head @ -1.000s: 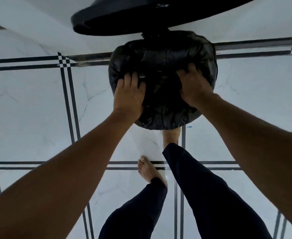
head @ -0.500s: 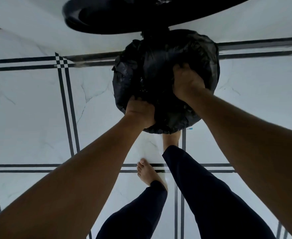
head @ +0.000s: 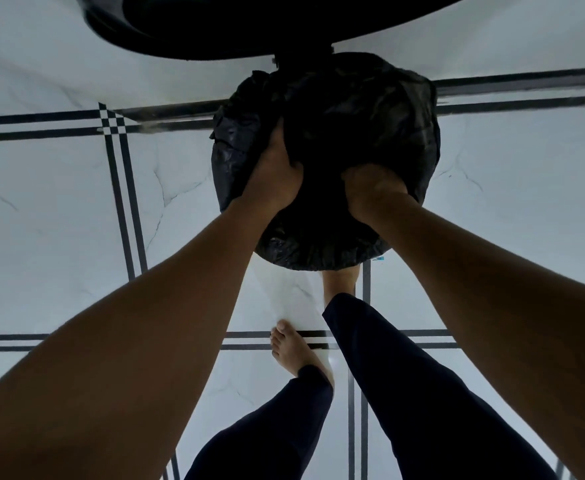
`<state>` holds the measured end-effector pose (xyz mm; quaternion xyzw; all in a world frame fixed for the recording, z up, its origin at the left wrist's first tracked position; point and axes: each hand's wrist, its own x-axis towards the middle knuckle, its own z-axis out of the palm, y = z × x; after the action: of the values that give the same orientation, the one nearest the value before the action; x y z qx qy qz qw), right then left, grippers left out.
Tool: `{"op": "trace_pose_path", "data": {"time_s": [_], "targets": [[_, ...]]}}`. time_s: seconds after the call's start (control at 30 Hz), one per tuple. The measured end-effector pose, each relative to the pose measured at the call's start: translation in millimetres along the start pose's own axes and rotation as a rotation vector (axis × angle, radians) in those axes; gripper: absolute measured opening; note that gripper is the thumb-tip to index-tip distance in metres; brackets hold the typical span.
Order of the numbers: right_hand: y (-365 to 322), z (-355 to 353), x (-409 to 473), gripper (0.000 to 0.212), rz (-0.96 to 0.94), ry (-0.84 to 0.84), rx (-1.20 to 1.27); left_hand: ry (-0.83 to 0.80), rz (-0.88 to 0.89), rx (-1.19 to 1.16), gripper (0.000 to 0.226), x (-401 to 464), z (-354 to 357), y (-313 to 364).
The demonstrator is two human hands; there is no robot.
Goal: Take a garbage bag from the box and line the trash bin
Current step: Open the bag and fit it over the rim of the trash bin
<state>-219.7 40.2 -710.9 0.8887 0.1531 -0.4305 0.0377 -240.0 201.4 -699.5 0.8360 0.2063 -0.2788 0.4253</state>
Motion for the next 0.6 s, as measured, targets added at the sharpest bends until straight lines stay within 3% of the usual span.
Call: {"op": "trace_pose_path", "data": {"time_s": [0.07, 0.17, 0.23, 0.33, 0.4, 0.47, 0.53, 0.6], "targets": [[2, 0, -2, 0.037, 0.027, -0.023, 0.024, 0.010, -0.035, -0.091, 0.075, 6, -2, 0], [-4, -3, -5, 0.030, -0.032, 0.201, 0.048, 0.027, -0.003, -0.053, 0.066, -2, 5, -4], [-8, -4, -5, 0.031, -0.095, 0.322, 0.109, 0.107, 0.109, 0.120, 0.054, -14, 14, -6], [-9, -10, 1, 0.034, -0.095, 0.196, 0.365, 0.142, 0.211, 0.465, 0.036, -29, 30, -10], [-3, -15, 6, 0.047, -0.011, 0.092, 0.612, -0.021, 0.152, 0.754, 0.032, -36, 39, -12], [4, -19, 10, 0.063, 0.037, 0.144, 0.724, -0.236, 0.070, 0.980, 0.031, -40, 43, -13], [9, -22, 14, 0.072, 0.053, 0.195, 0.747, -0.341, 0.025, 1.071, 0.030, -42, 42, -11], [11, -21, 18, 0.067, 0.051, 0.171, 0.687, -0.347, 0.017, 1.060, 0.029, -40, 42, -9]]}}
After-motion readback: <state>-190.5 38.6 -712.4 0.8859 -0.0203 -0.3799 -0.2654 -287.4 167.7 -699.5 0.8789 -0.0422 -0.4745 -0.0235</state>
